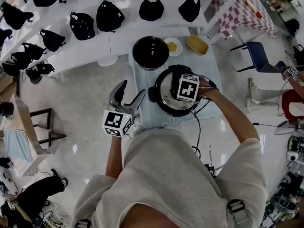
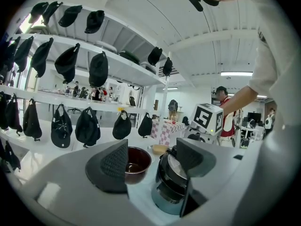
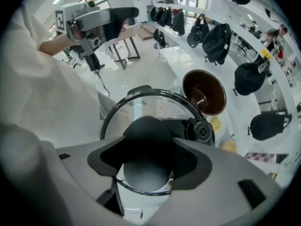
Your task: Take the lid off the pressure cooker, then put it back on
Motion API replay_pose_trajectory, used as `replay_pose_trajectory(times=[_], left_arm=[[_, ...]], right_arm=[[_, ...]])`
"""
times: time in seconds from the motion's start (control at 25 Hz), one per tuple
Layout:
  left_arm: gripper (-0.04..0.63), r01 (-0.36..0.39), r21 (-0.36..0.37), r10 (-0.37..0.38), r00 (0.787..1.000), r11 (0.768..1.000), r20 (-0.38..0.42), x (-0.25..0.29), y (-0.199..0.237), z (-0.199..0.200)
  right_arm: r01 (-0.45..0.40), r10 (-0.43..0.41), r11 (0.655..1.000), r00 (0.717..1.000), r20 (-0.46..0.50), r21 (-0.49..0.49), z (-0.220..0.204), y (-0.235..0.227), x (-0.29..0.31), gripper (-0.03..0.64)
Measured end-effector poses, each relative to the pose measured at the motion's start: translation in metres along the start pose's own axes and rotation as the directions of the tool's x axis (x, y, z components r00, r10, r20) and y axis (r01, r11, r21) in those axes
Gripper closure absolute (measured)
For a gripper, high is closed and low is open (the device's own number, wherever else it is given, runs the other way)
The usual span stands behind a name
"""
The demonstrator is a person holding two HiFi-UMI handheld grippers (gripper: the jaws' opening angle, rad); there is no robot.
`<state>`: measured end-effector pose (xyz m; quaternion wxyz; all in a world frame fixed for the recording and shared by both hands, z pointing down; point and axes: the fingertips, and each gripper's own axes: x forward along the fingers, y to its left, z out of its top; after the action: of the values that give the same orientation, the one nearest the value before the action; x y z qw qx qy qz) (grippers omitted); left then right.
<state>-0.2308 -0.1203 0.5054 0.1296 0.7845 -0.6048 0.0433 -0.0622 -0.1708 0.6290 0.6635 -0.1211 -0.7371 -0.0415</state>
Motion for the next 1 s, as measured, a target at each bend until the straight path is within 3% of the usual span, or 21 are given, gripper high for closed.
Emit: replay_pose_trajectory(times=[0.16,0.36,1.0], left_arm=[[0.275,-0.016,-0.001,0.016,1.0,1.0,0.003,-0.002,0.004,0.002],[0.275,-0.025,-0.002,0.025,1.0,1.0,0.001,-0.002,0.005,0.002],[0.275,-0.004,0.015,0.004,1.0,1.0,0.011,0.01,-0.005,0.008]], right_arm=[[-0.024,0.018,0.987,0.999,-0.043,-0.157,0.001,0.004,0.001,0.341],[-0.047,0.023,0.948,0.997,-0.078,-0.316,0.0,0.011,0.003,0.339],[-0.003,-0.006,0.966,1.0,-0.031,-0.26,0.002,0.009,-0.002,0.33]])
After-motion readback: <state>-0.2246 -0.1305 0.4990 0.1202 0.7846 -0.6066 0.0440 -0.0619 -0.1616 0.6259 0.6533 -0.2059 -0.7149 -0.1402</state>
